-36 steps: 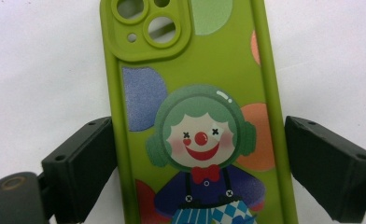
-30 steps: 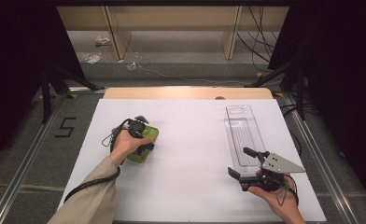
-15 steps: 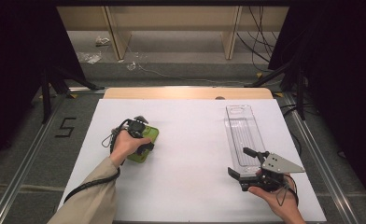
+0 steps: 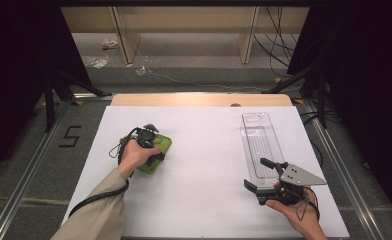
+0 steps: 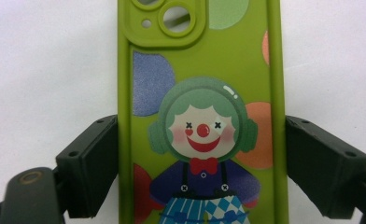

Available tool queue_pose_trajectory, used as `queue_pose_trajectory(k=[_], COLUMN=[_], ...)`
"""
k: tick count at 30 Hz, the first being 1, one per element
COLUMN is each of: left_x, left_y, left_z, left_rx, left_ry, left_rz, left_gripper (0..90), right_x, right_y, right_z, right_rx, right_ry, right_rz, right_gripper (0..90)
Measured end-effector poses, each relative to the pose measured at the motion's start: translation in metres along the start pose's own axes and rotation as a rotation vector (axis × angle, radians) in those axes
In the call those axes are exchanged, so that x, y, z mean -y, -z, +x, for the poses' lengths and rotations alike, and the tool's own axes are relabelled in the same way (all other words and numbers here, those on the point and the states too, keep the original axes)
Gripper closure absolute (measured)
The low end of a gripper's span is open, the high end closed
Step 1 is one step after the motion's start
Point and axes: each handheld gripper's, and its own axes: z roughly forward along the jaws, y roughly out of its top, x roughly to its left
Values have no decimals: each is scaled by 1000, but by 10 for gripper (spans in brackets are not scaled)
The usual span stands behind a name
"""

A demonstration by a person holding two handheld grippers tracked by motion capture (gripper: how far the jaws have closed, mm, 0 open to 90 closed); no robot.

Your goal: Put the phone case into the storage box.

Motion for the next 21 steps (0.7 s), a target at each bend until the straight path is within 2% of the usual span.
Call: queue_pose_trajectory(k=[21], left_x=[3], left_y=[2], left_z=[0], left_rx=[2], left_ry=[-11], left_rz=[-13], left_gripper=[161], right_x=[0], right_y=[0], right_z=[0], right_rx=[1], right_ry=[-1], right_rz=[-4], right_gripper=[98])
